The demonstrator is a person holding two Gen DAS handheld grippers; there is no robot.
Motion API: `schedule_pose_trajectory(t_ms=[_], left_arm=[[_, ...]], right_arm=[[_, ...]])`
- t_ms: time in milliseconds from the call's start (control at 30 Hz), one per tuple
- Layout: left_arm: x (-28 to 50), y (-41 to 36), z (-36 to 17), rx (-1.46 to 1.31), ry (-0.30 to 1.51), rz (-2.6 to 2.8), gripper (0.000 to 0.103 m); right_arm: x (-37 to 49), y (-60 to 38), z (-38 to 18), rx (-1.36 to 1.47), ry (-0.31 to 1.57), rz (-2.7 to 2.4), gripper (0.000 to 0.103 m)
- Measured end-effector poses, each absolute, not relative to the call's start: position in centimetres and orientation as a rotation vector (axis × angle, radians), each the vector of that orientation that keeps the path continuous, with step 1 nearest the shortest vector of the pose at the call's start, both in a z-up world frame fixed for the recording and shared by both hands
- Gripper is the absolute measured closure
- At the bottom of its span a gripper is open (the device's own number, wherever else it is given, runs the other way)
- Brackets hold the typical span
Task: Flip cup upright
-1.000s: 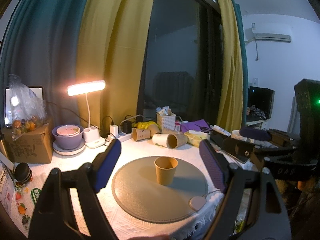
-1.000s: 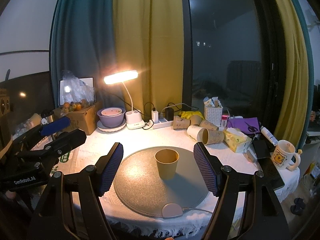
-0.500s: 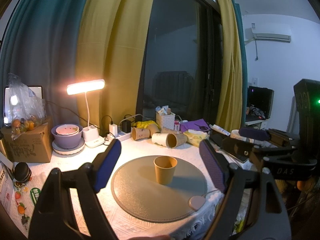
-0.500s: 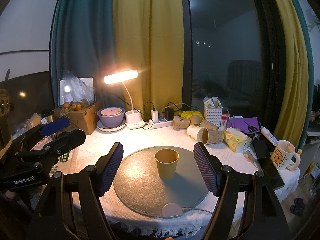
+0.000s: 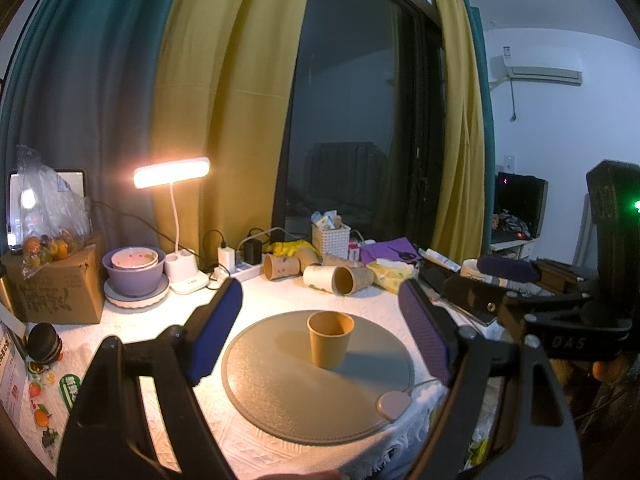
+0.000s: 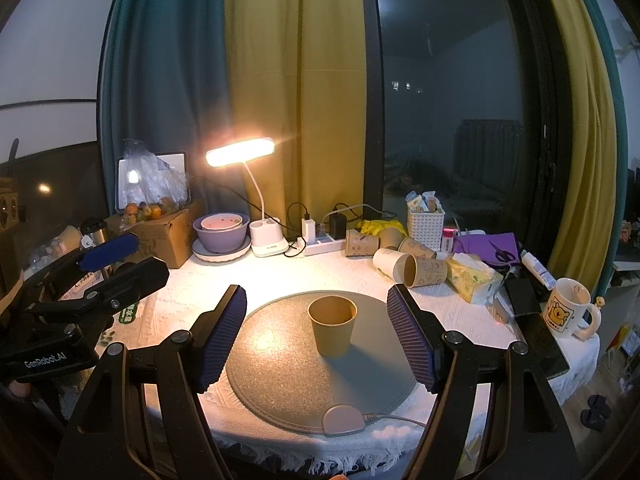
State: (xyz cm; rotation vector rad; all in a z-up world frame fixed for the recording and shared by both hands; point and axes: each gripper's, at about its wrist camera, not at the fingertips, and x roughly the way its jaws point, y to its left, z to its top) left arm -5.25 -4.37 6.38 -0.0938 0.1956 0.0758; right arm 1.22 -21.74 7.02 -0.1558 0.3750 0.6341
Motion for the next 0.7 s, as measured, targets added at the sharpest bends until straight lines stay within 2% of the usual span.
schedule_pose_trajectory(t_ms=[700], left_arm=[[-5.19,-4.32,6.43,-0.094,0.195,0.076,0.022]], right_arm=[[1.28,-21.79,6.96,-0.156,0.376,0.635,0.027]])
